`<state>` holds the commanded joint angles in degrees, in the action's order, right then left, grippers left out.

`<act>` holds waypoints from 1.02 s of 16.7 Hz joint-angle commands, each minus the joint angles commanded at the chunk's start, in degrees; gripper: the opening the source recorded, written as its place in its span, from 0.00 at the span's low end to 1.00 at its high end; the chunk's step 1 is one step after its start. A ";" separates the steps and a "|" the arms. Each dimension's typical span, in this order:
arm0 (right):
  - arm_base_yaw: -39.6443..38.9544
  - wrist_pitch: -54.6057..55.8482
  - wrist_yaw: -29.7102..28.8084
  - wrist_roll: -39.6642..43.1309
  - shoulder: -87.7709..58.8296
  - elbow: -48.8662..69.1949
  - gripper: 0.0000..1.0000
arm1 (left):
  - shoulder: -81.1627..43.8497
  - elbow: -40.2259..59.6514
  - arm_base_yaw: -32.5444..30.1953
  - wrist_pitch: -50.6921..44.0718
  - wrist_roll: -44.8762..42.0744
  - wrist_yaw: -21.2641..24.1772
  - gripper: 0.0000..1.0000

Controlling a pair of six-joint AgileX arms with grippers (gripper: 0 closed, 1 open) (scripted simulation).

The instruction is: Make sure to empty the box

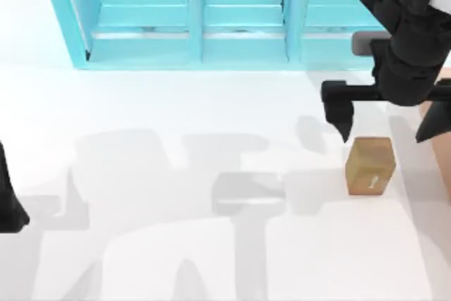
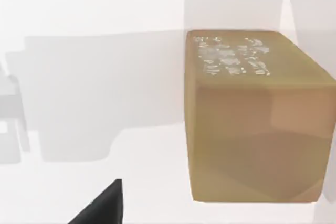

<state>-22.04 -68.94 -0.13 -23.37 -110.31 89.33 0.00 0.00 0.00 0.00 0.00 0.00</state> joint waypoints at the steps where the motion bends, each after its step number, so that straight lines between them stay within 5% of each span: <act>1: 0.01 -0.22 0.00 0.00 0.08 0.17 1.00 | 0.00 0.00 0.00 0.00 0.00 0.00 1.00; 8: 3.80 -1.62 0.06 3.91 -0.61 2.21 1.00 | 0.00 0.00 0.00 0.00 0.00 0.00 1.00; 17: 35.37 -9.04 0.21 35.75 -2.45 11.06 1.00 | 0.00 0.00 0.00 0.00 0.00 0.00 1.00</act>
<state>13.33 -77.99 0.08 12.38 -112.76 100.40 0.00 0.00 0.00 0.00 0.00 0.00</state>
